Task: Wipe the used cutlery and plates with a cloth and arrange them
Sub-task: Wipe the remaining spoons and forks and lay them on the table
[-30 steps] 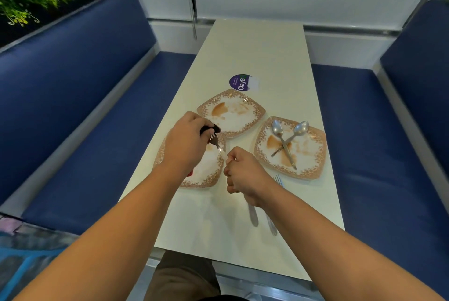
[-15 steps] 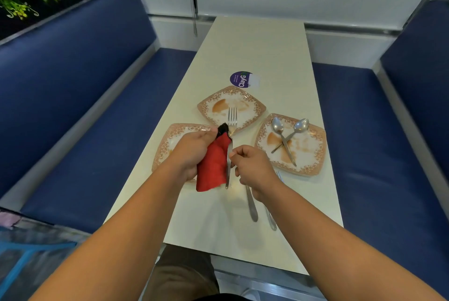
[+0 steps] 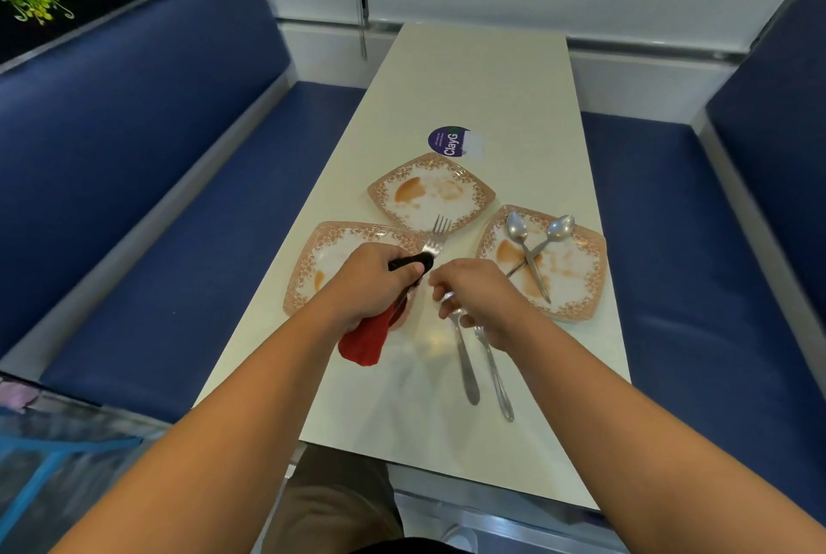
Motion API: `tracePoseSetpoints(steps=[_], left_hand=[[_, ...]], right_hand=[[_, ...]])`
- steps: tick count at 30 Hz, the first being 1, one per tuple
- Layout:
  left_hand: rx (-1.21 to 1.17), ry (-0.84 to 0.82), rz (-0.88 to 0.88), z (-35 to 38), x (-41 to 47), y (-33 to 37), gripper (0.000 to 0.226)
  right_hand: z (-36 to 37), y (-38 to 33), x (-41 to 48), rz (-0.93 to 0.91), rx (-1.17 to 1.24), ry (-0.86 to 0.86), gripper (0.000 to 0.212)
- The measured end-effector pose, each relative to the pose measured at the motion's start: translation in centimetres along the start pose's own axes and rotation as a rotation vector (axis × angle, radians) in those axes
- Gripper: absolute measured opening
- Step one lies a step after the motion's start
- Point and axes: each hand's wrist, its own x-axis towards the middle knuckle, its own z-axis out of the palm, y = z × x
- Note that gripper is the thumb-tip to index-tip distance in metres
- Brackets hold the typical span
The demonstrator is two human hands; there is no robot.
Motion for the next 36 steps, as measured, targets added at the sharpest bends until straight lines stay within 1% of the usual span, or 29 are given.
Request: tracePoseSetpoints(steps=[1,3,5,7,9,13,16,21,24,28,32,34,36], left_hand=[[0.1,-0.016,0.041,-0.1,0.0,0.0,0.016],[0.252,-0.042,0.099,-0.2,0.2,0.0,0.017],[0.296,-0.053,0.108,-0.2,0.3,0.1,0.017],[0.313,-0.075,0.118,0.0,0.4,0.1,0.018],[0.311,-0.104,0.113,0.3,0.3,0.0,0.019],[0.204,-0.124,0.06,1.0,0.8,0.0,0.02],[0.223,-0.156,0.049,1.3,1.4,0.2,0.023],[0.314,-0.209,0.04,1.7,1.5,0.1,0.025],[0.248,-0.242,0.005,1.8,1.0,-0.6,0.022],[0.206,-0.268,-0.026,1.8,0.5,-1.4,0.021],[0.195,-0.31,-0.04,1.4,0.5,-2.1,0.023],[0.236,-0.338,-0.038,1.4,0.6,-2.3,0.023],[0.231,-0.326,-0.029,1.7,0.7,-2.1,0.024]], right_hand=[[-0.4,0.1,0.4,-0.006,0.044,0.046,0.022],[-0.7,0.7,1.0,-0.096,0.037,0.118,0.03],[-0.9,1.3,1.3,-0.157,0.005,0.152,0.033],[-0.8,1.7,1.7,-0.171,-0.026,0.167,0.036],[-0.7,2.2,2.4,-0.176,-0.032,0.193,0.036],[-0.6,2.7,3.7,-0.143,0.063,0.258,0.037],[-0.7,3.1,4.6,-0.092,0.122,0.265,0.039],[-1.6,3.3,5.0,-0.024,0.172,0.283,0.029],[-3.0,3.2,5.5,-0.005,0.186,0.299,0.029],[-4.6,3.1,6.0,0.032,0.292,0.333,0.02],[-5.5,3.5,6.4,0.031,0.247,0.353,0.024],[-5.3,3.8,6.4,0.01,0.215,0.341,0.024],[-4.7,4.1,6.2,-0.018,0.158,0.31,0.026]])
